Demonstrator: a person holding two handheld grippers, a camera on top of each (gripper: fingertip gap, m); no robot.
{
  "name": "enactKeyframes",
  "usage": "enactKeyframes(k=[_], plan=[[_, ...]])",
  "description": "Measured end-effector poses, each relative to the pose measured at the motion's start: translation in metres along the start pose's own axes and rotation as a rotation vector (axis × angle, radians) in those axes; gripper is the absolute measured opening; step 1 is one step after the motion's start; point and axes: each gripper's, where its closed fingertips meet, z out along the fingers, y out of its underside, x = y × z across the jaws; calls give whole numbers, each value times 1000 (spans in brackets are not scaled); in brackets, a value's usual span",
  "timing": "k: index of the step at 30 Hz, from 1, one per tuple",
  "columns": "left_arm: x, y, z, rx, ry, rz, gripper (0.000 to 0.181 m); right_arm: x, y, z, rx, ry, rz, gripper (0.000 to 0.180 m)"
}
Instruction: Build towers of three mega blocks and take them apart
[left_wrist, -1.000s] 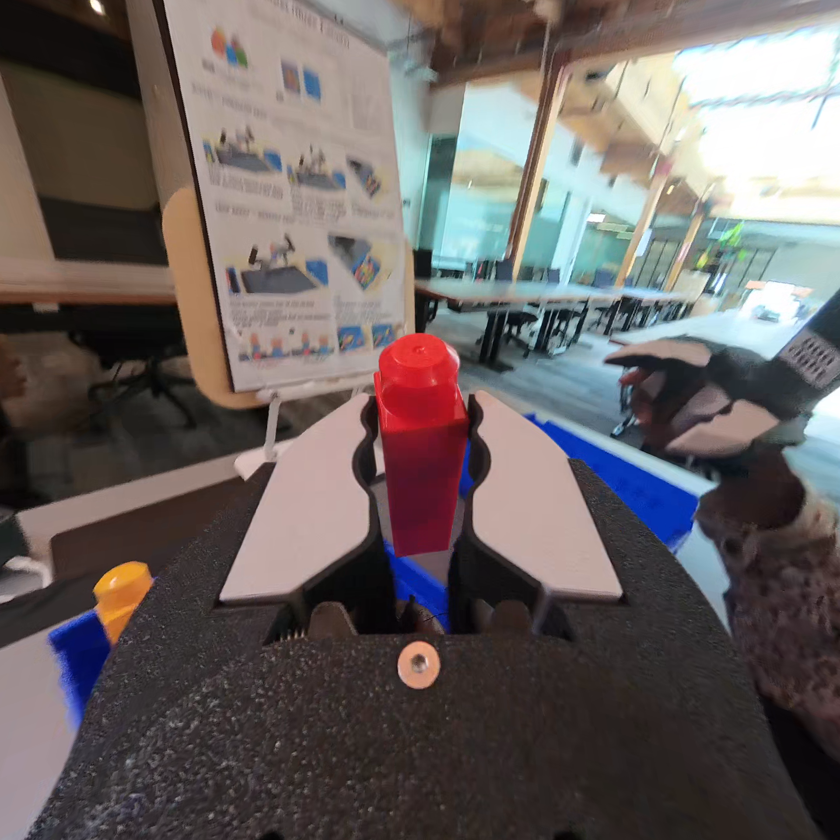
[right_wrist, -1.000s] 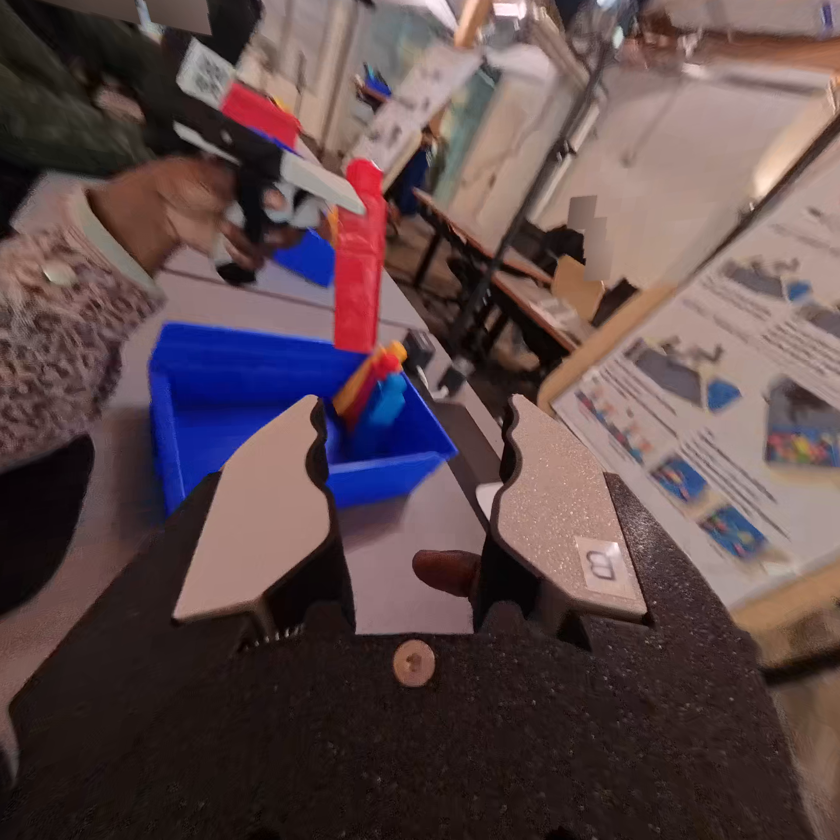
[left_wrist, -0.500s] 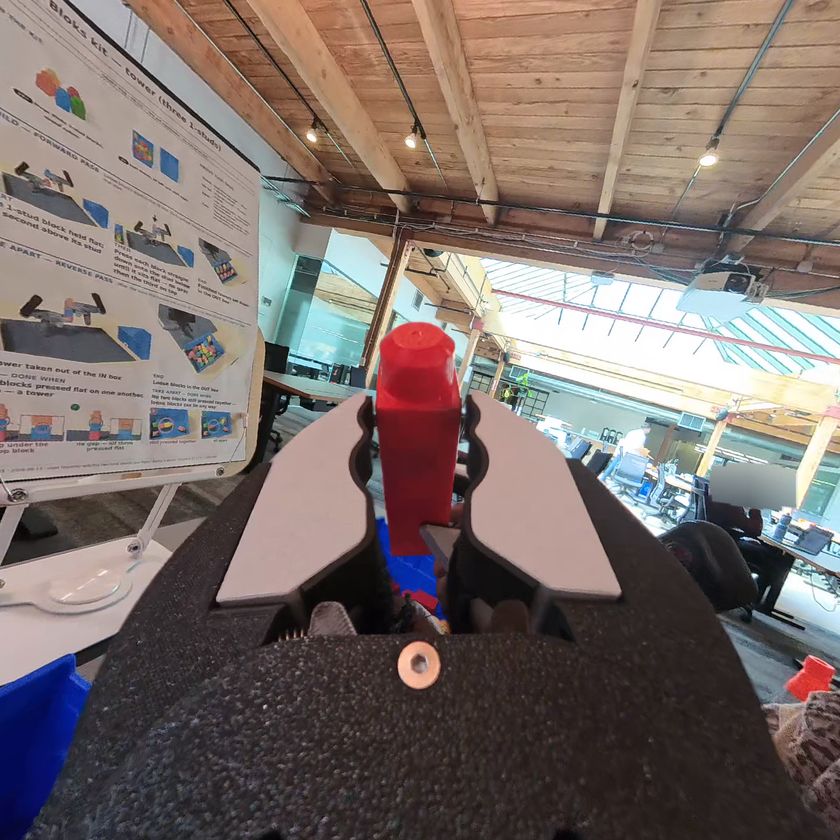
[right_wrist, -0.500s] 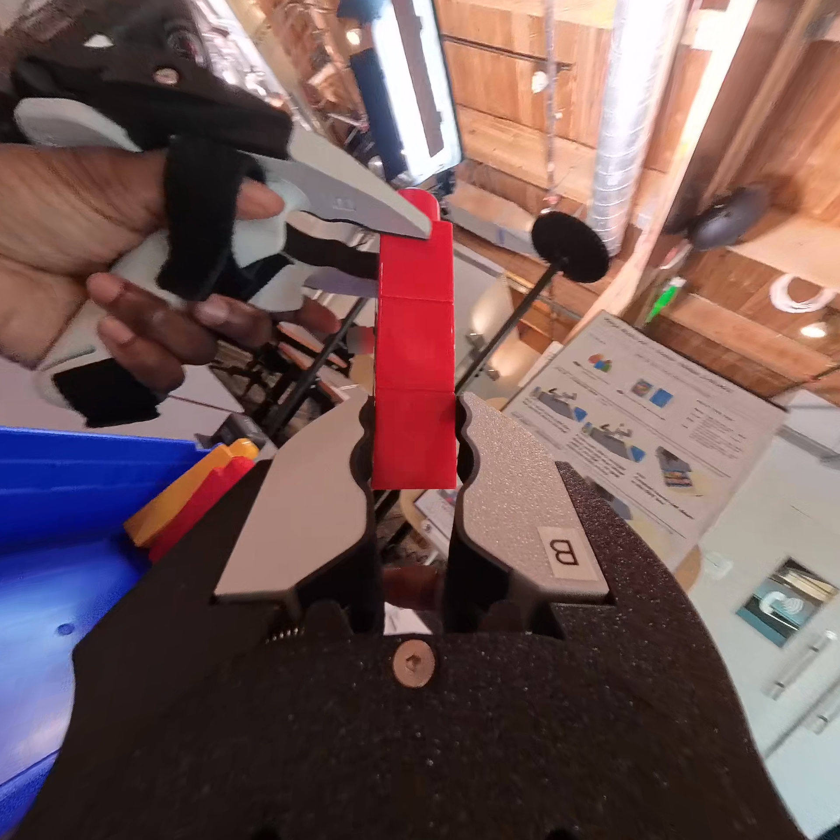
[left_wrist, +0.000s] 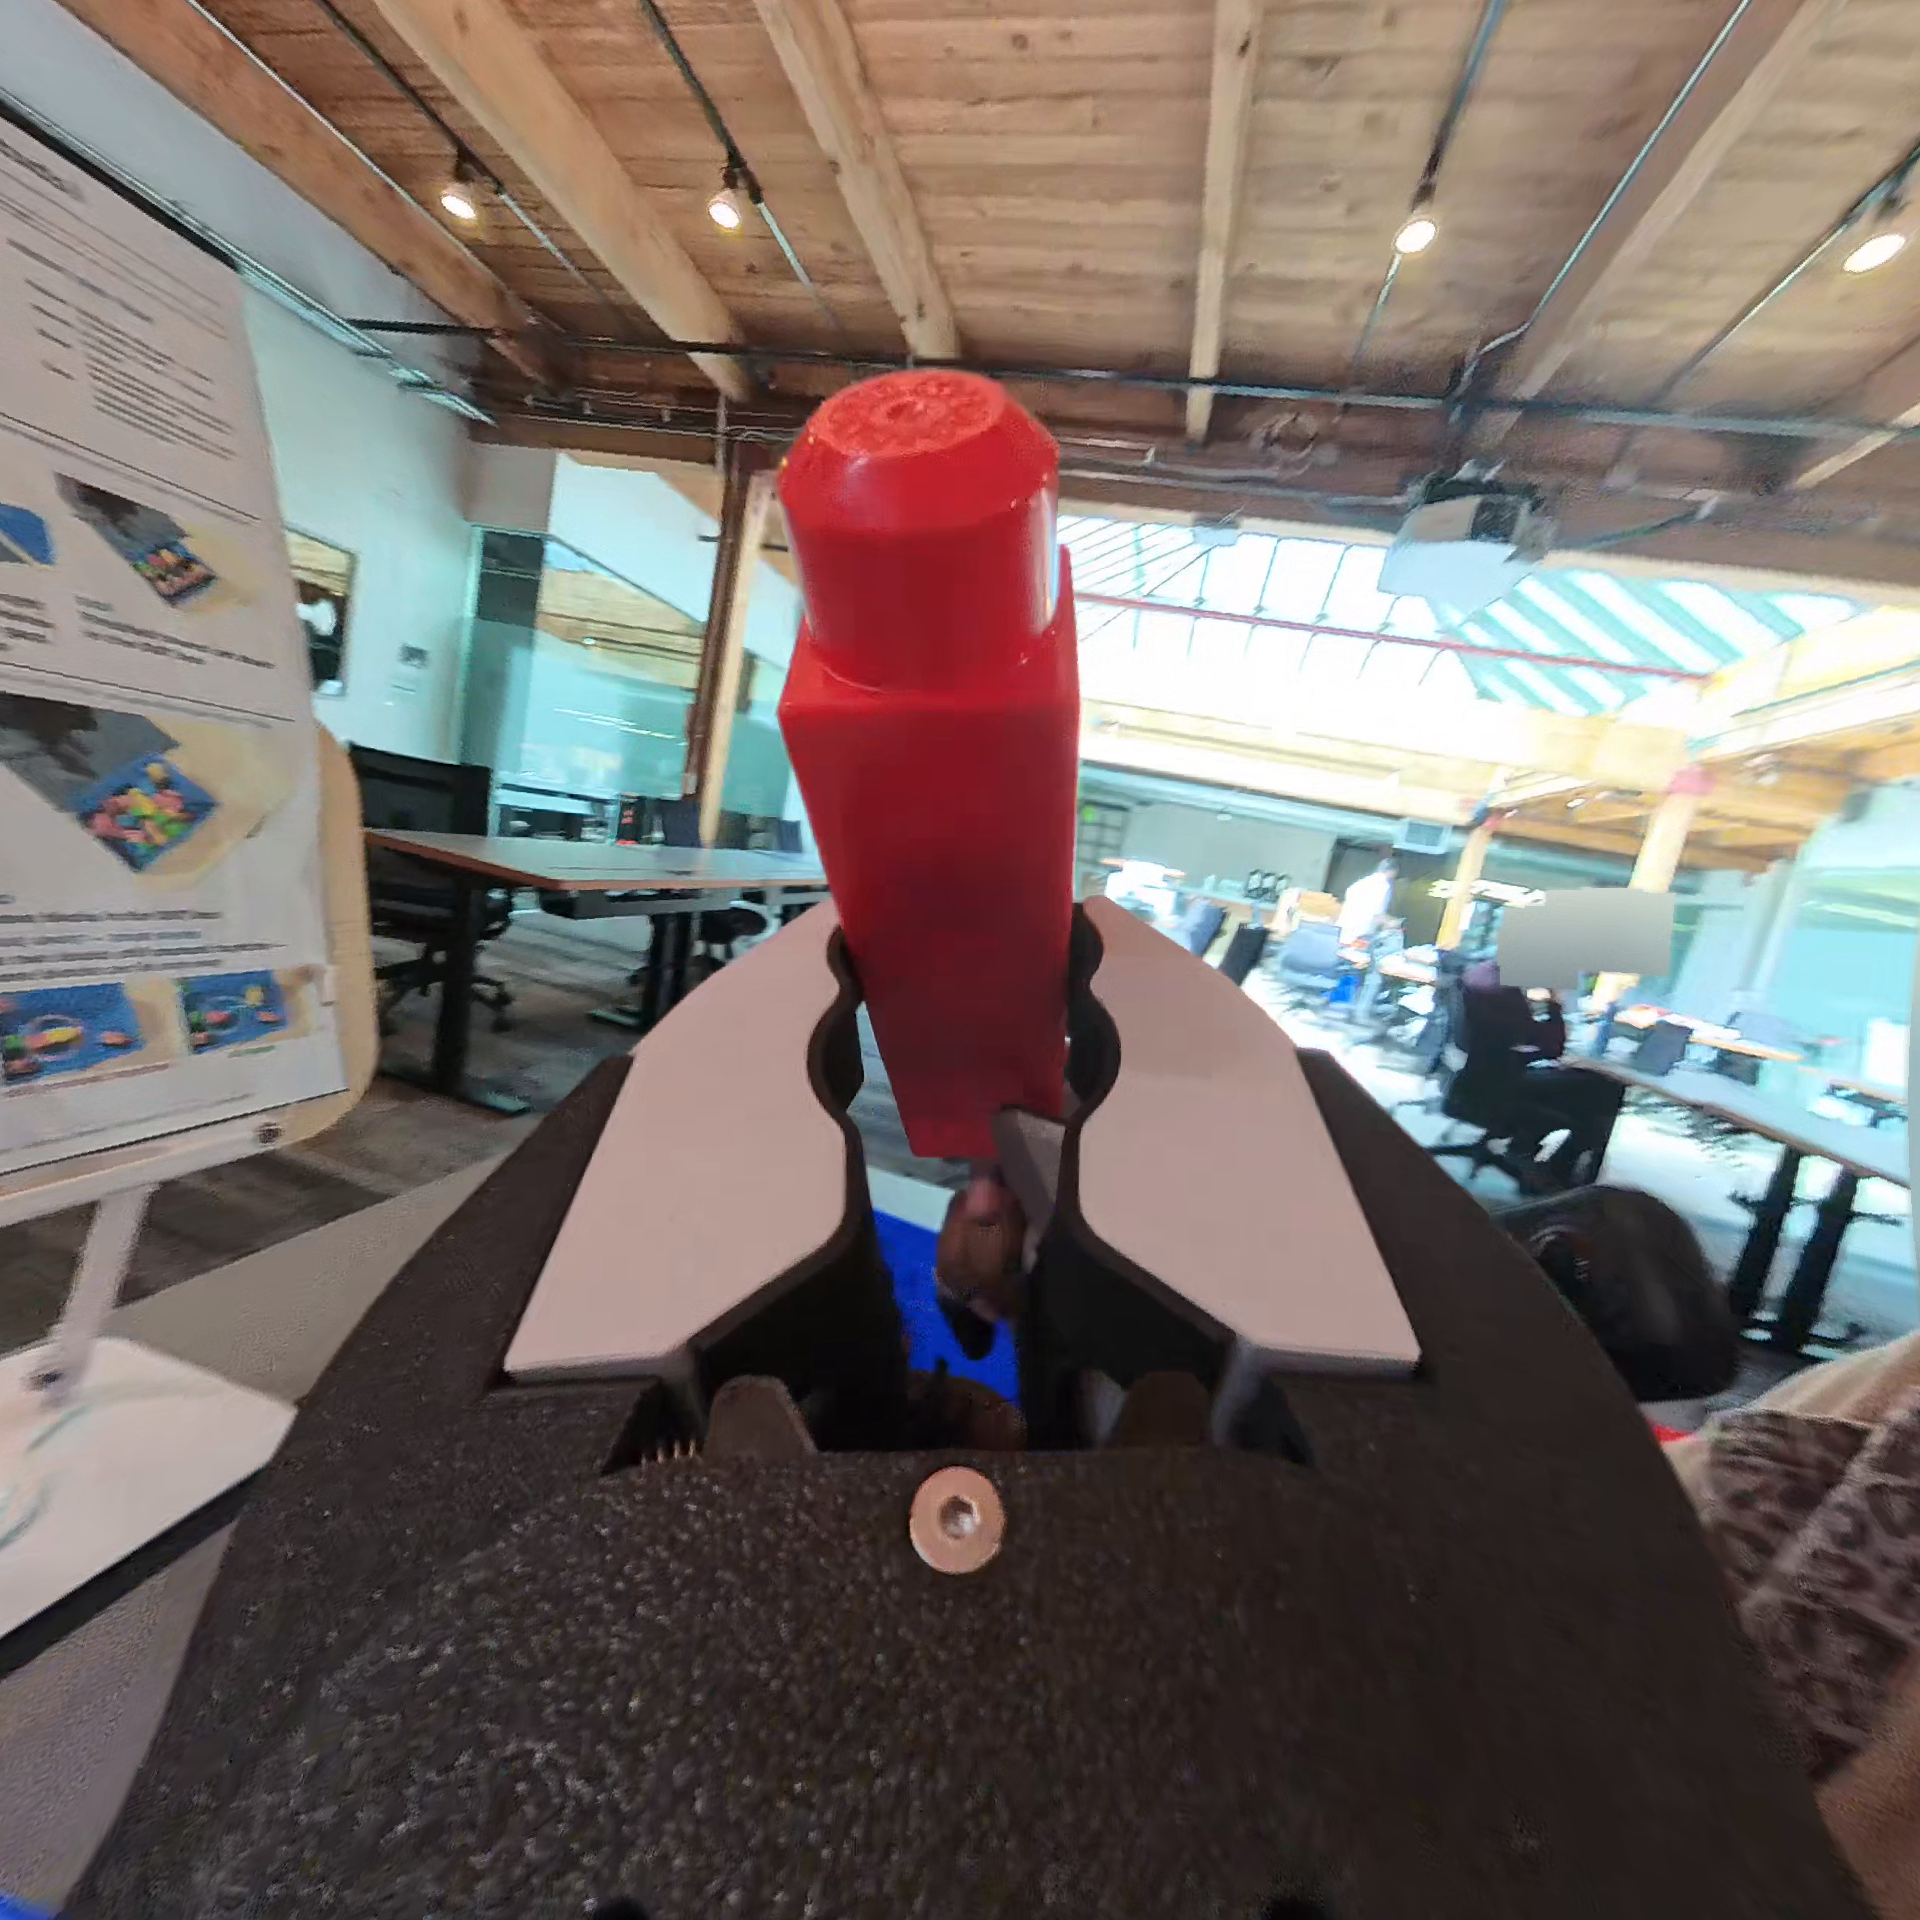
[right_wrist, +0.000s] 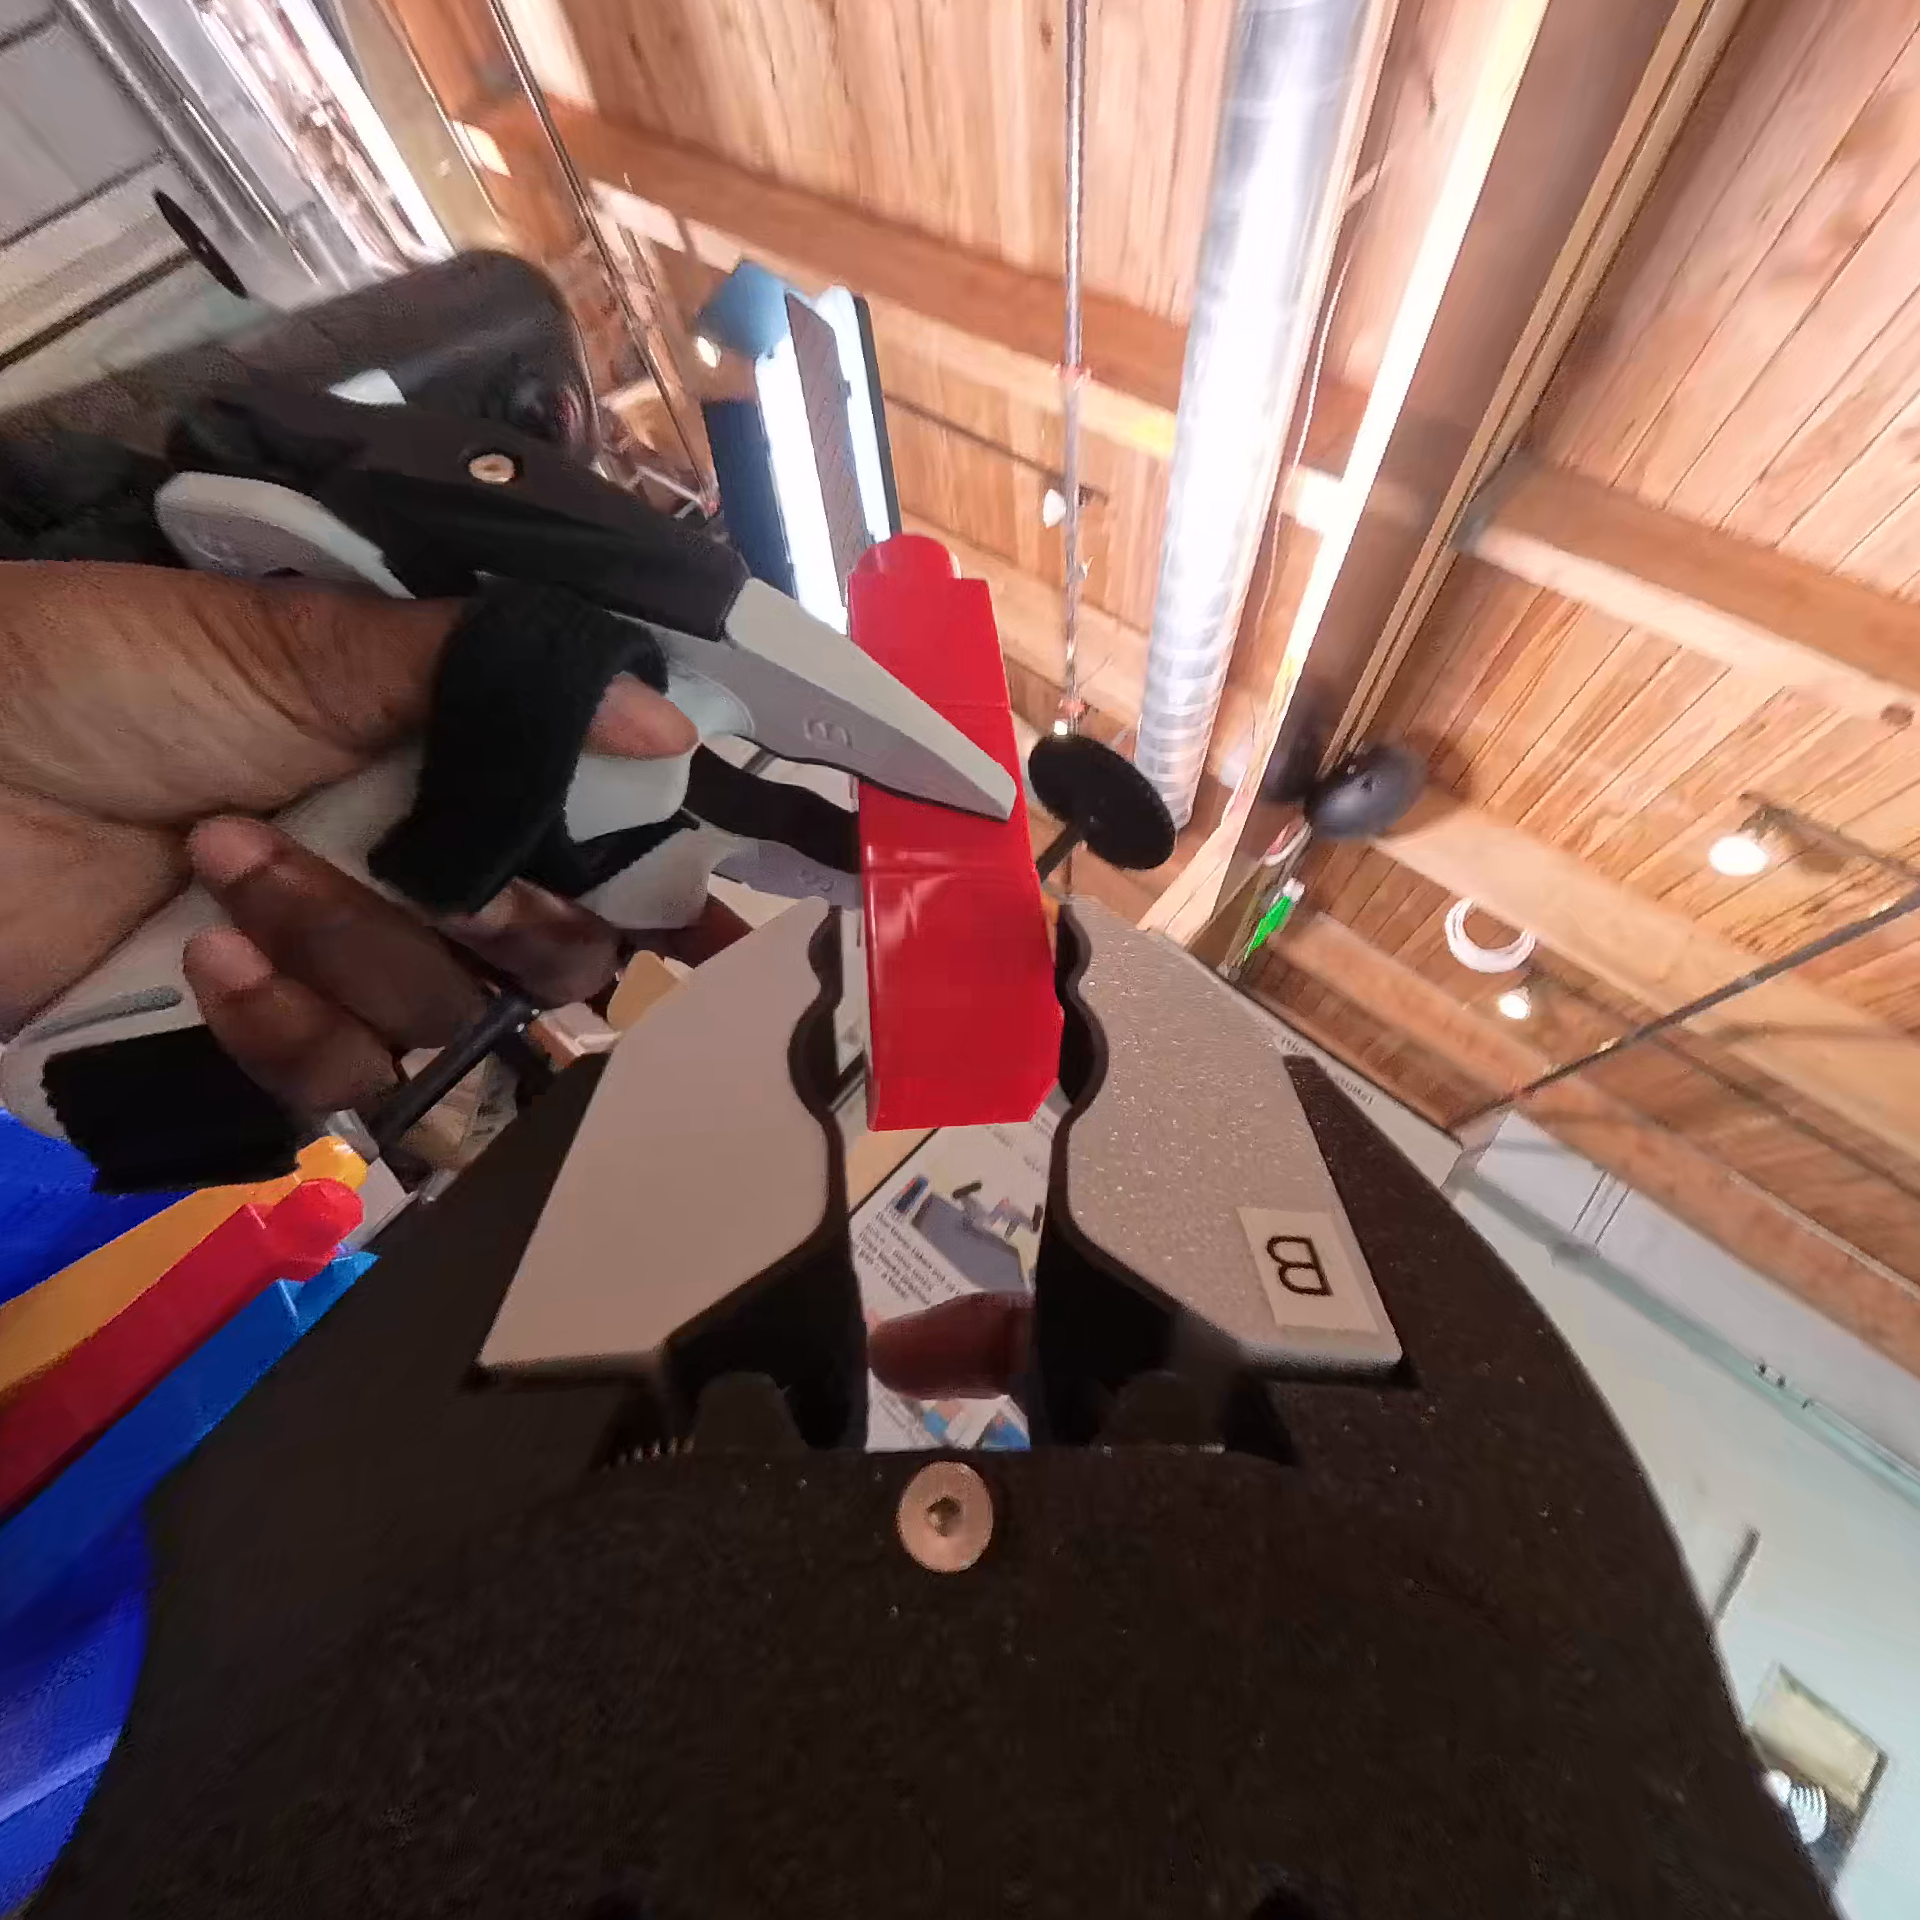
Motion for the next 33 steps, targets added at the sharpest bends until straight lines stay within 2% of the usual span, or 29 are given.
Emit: enactKeyframes(k=[5, 9, 23, 24, 25, 26, 27, 30, 33], plan=[[11, 4, -1, -21, 136, -156, 36, -1, -2, -1, 6, -23, -104, 39], [13, 6, -3, -41, 180, -194, 36, -4, -3, -3, 17, -60, -158, 37], [11, 2, 1, -9, 122, -136, 36, -2, 1, -2, -28, -138, -94, 36], [7, -5, 1, 54, 89, -136, 37, 0, 3, -3, -32, -144, -82, 40], [-4, -27, -9, 218, 40, -166, 36, 0, 5, -6, -28, -164, -83, 36], [-13, -47, -27, 342, 26, -215, 36, 6, 10, -8, -36, -155, -81, 36], [-24, -58, -46, 383, -7, -229, 36, 15, 18, -9, -60, -136, -68, 36], [-49, -73, -96, 327, -264, 7, 36, 36, 49, -18, -181, -160, 10, 35], [-59, -79, -134, 218, -478, 187, 36, 64, 97, -40, -416, -190, 138, 36]])
